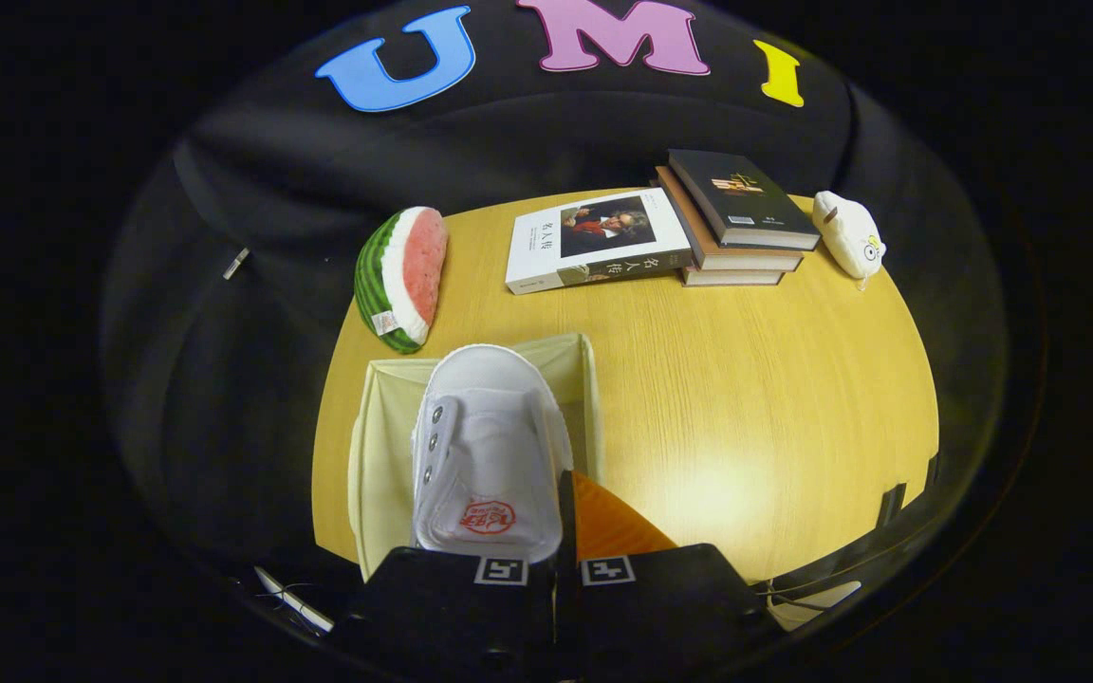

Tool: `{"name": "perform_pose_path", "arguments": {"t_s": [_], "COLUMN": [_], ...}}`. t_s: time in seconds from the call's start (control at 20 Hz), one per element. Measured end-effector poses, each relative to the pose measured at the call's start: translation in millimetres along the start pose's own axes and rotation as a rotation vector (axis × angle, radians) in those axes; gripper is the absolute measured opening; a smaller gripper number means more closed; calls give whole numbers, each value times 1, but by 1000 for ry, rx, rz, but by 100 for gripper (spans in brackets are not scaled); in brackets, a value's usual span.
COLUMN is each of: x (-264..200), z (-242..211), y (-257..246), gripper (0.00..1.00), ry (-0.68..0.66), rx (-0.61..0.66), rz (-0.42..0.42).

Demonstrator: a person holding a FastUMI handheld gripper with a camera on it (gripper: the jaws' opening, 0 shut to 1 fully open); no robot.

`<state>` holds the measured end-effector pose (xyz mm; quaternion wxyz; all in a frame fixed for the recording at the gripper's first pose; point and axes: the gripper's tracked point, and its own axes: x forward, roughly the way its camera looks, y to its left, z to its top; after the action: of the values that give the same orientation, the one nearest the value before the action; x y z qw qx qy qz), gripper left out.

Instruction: Open the storage box then place both shoes into the box .Put the left shoe in first, then the right shoe, with the right side of both shoes facing outward in a uniform manner.

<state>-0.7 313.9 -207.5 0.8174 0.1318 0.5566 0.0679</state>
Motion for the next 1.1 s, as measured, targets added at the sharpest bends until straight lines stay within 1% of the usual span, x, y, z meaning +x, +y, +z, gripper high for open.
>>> {"name": "perform_pose_path", "arguments": {"t_s": [0.1,0.15,0.3,0.35,0.55,0.7,1.1], "x": [0,-2,-10,-14,-18,-25,-56], "z": [2,2,13,12,11,16,56], "y": [14,20,21,22,11,3,-76], "gripper": [16,33,87,100,99,99,99], "ry": [-9,-8,-61,-66,-76,-107,-268], "rx": [32,34,-4,-10,-23,-29,-20], "rz": [69,95,121,129,128,145,96]}}
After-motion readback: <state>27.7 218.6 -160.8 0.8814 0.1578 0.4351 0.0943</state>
